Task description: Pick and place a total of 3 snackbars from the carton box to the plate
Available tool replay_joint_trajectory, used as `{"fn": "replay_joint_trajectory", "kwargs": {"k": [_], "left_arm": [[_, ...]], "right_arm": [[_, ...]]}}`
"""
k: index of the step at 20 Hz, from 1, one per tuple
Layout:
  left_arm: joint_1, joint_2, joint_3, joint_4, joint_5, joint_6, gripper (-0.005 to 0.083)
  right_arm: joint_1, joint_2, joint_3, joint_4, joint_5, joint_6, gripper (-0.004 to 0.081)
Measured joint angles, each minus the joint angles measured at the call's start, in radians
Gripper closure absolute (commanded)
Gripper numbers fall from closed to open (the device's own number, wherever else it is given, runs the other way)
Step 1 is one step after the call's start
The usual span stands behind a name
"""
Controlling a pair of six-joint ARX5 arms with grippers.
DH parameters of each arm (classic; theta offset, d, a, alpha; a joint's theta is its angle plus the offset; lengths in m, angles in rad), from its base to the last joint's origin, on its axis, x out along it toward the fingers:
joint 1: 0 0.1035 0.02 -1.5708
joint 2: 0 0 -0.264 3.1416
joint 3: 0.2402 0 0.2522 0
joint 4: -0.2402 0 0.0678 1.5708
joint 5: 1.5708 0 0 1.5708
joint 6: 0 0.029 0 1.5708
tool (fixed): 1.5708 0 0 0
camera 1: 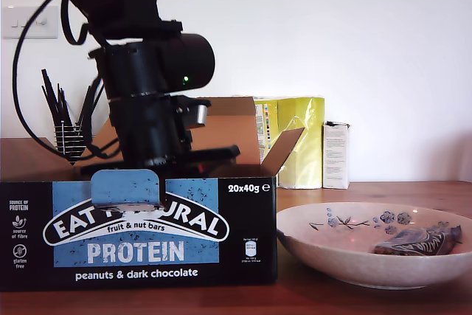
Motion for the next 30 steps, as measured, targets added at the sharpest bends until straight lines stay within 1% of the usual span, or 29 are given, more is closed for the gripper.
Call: {"fn": "replay_joint_trajectory", "kwargs": {"k": [2, 6, 8, 11, 13, 17, 20, 23, 25, 29, 30], "left_arm": [[0.000, -0.058, 0.000, -0.014, -0.003, 0.010, 0.0596], [0.000, -0.224, 0.000, -0.016, -0.004, 0.015, 0.0596], [-0.003, -0.282, 0.000, -0.012, 0.010, 0.015, 0.0595], [-0.033, -0.333, 0.000, 0.076, 0.044, 0.016, 0.0595], [-0.093, -0.340, 0.000, 0.164, 0.058, 0.016, 0.0595], [-0.230, -0.323, 0.000, 0.358, 0.072, 0.016, 0.0593], [-0.302, -0.278, 0.000, 0.544, 0.072, 0.045, 0.0593], [-0.325, -0.193, 0.000, 0.694, 0.062, 0.087, 0.0593], [-0.328, -0.116, 0.000, 0.754, 0.043, 0.112, 0.0593], [-0.328, 0.023, 0.009, 0.765, 0.011, 0.168, 0.0593], [-0.328, 0.048, 0.029, 0.742, 0.000, 0.175, 0.0593]], "right_arm": [[0.000, 0.000, 0.000, 0.000, 0.000, -0.001, 0.0783], [0.000, 0.000, 0.000, 0.000, 0.000, -0.019, 0.0783], [0.000, 0.000, 0.000, -0.002, 0.000, -0.023, 0.0783], [0.000, -0.001, 0.000, -0.032, 0.000, -0.023, 0.0783], [0.000, -0.011, 0.000, -0.052, 0.000, -0.023, 0.0783], [0.000, -0.092, 0.000, -0.109, 0.000, -0.022, 0.0783], [0.000, -0.158, 0.000, -0.152, 0.004, -0.017, 0.0783], [0.000, -0.188, 0.000, -0.174, 0.008, 0.002, 0.0783], [0.000, -0.210, 0.000, -0.182, 0.016, 0.006, 0.0783], [0.000, -0.223, 0.000, -0.193, 0.024, 0.012, 0.0783], [0.000, -0.223, 0.000, -0.193, 0.024, 0.012, 0.0783]]}}
